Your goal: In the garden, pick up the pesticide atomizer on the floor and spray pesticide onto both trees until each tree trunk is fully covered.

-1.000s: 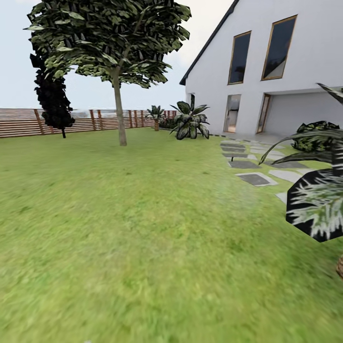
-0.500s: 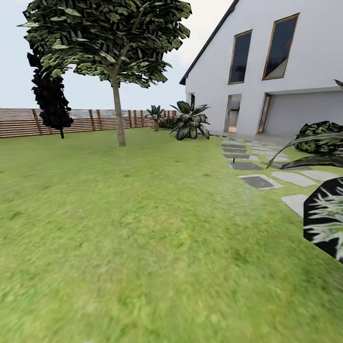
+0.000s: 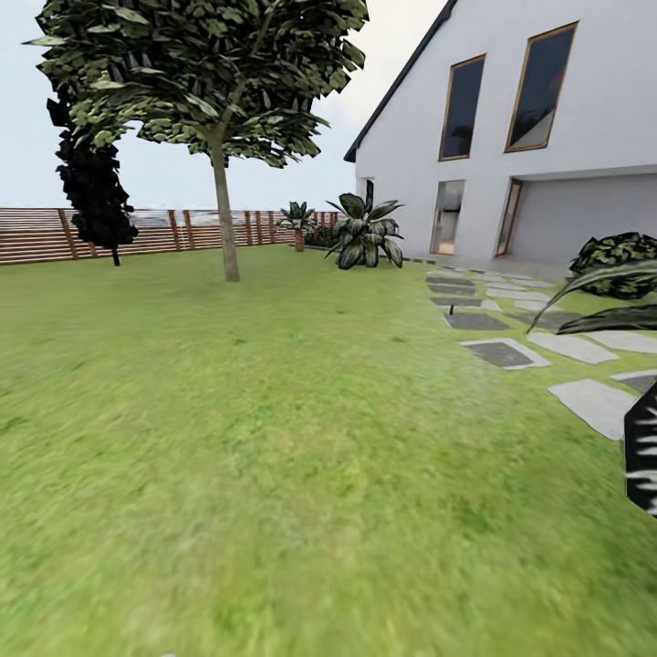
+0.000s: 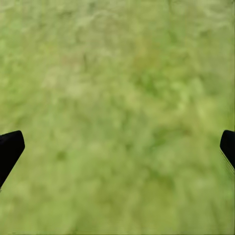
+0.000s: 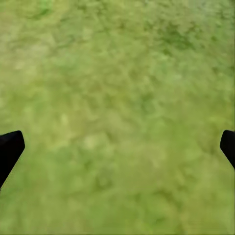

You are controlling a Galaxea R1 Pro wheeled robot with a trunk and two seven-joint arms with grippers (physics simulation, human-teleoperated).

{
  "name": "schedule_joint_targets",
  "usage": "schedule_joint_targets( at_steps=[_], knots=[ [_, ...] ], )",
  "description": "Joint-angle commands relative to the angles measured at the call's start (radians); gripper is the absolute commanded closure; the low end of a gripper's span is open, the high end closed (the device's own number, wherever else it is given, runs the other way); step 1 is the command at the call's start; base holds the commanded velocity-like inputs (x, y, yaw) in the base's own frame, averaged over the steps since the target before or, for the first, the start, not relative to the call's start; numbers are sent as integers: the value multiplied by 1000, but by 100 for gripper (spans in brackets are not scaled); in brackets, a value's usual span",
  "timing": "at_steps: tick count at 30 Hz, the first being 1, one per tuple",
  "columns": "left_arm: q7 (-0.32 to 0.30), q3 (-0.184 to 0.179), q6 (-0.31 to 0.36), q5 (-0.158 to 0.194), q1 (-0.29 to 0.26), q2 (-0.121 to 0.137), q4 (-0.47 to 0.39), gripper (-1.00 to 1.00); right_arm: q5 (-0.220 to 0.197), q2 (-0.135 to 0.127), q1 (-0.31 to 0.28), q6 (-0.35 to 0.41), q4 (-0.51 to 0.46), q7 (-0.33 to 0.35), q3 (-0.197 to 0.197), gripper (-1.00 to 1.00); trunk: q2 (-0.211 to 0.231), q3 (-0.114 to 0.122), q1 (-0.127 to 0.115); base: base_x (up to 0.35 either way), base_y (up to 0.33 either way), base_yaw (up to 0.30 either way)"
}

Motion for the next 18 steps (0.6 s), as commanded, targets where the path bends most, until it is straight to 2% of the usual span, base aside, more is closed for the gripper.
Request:
schedule_joint_targets(
  at_steps=[1,11,18],
  knots=[
    [0,0,0,0,0,0,0,-100,0,0,0,0,-1,0,0,-100,0,0,0,338,0,0],
    [0,0,0,0,0,0,0,-100,0,0,0,0,-3,0,-1,-100,0,0,0,338,0,-16],
    [0,0,0,0,0,0,0,-100,0,0,0,0,-3,0,-1,-100,0,0,0,338,0,-221]
  ],
)
